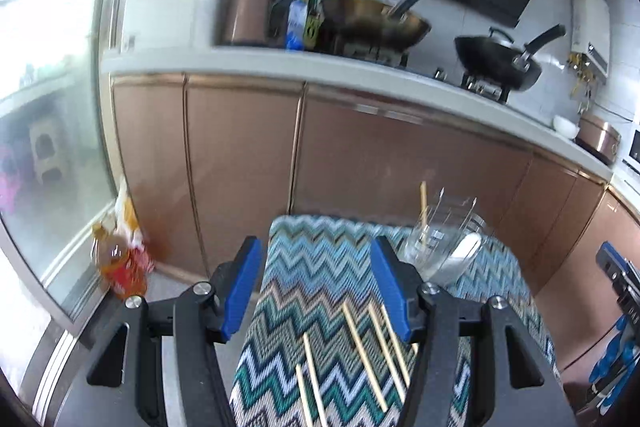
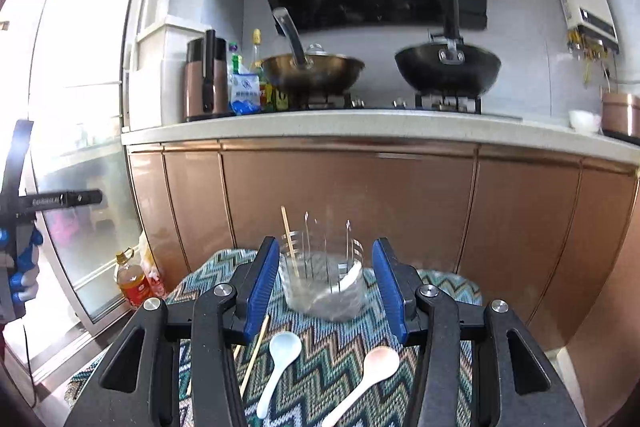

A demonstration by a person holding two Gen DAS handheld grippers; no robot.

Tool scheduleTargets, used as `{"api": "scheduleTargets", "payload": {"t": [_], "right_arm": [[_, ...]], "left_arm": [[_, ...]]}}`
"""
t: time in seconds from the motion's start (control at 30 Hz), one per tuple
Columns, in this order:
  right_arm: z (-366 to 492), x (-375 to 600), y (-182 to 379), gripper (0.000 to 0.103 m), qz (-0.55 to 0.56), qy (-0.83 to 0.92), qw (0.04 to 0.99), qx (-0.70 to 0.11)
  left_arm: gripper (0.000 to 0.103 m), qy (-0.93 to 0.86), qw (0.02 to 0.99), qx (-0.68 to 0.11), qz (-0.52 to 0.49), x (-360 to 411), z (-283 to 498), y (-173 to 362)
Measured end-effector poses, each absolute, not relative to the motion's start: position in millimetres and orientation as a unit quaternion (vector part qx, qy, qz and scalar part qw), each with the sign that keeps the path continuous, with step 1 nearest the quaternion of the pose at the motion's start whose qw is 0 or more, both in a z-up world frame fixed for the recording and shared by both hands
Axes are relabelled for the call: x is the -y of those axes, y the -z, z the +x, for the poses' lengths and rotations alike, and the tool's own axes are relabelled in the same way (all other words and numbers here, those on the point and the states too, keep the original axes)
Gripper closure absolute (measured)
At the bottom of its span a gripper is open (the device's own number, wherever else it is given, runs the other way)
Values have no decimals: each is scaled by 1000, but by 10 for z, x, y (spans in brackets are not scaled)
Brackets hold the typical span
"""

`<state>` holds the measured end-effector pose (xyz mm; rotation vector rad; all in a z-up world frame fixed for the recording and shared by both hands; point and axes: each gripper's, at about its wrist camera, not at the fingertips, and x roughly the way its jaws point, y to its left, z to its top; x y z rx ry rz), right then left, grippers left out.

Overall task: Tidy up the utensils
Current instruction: 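Withdraw both tools from the holder back over the utensils, then grasp another chopstick with the left tool while the right tool grasps the light blue spoon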

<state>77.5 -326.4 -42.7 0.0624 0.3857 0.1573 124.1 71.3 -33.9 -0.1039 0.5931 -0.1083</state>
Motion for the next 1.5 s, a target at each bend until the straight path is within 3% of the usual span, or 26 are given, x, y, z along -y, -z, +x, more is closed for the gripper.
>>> {"api": "scheduleTargets", "payload": {"t": [0.53,0.8,1.23,1.5], "right_arm": [[1306,3116,1345,74,72,-157,924,-342],[1600,2776,1827,84,69,-199,881,-424],[2144,2847,2291,83,98,-222,838,-489],[2404,2854,2509,83,106,-250,814,-513]], "left_arm": [[50,58,863,-496,-75,-769,1605,1690],[56,75,841,-531,-78,-700,1724,1933],[60,151,797,-579,-77,145,2371,2125],[70,116,771,-624,-54,445,2811,2419]]}}
